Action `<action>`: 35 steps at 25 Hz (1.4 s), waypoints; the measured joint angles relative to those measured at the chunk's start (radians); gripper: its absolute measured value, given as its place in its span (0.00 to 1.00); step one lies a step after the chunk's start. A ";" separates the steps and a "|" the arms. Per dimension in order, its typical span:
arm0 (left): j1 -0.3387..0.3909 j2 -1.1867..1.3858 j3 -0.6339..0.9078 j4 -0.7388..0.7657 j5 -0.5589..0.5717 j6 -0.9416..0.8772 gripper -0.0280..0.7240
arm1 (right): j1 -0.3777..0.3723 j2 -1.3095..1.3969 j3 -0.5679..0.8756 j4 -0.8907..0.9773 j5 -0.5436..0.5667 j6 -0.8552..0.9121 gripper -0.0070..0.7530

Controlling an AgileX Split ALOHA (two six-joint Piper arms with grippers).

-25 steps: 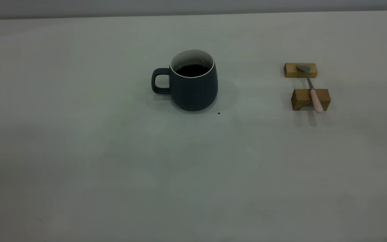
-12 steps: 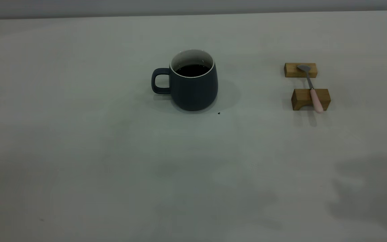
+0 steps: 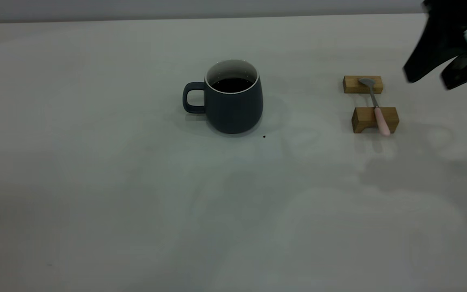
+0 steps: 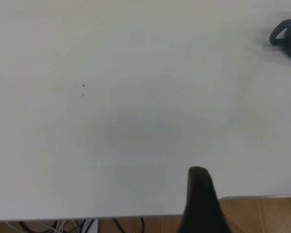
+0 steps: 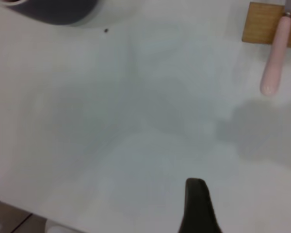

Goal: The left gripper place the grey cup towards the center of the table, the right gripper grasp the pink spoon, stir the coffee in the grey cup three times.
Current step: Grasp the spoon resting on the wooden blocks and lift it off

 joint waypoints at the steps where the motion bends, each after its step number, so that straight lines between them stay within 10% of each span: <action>1: 0.000 0.000 0.000 0.000 0.000 0.000 0.79 | 0.000 0.041 -0.028 0.002 0.007 0.001 0.76; 16: 0.000 0.000 0.000 0.000 0.000 0.000 0.79 | 0.086 0.425 -0.357 -0.331 0.038 0.377 0.76; 35: 0.000 0.000 0.000 0.000 0.000 0.000 0.79 | 0.086 0.588 -0.458 -0.354 0.020 0.407 0.73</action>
